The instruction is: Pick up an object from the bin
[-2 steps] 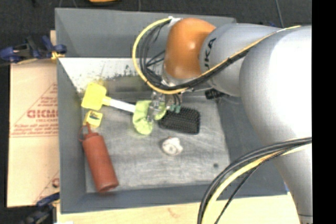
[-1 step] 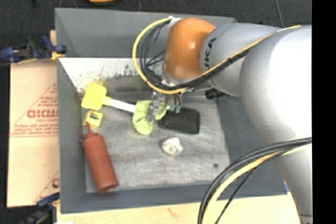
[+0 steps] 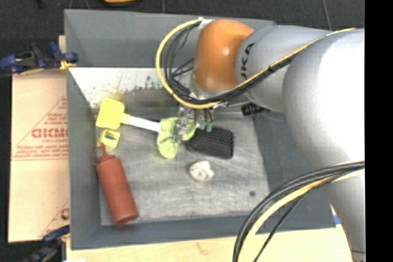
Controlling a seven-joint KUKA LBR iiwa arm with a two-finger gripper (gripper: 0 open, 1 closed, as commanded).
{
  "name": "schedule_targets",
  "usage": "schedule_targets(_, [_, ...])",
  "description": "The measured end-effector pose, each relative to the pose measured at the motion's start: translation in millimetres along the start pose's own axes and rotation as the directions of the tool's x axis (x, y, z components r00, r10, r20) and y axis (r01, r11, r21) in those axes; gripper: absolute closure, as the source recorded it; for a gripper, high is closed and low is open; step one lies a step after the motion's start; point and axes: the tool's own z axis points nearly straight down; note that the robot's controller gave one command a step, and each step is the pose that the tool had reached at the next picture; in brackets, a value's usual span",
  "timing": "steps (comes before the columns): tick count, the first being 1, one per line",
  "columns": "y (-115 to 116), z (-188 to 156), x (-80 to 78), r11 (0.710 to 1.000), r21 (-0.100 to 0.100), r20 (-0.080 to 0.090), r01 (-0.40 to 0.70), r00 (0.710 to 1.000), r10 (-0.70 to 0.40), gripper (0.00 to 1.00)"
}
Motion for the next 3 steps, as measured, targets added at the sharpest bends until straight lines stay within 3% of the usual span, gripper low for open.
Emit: schedule_targets(3, [0,-46,0.0,1.000,0.001,-0.002,0.000,1.000,0.000,1.00])
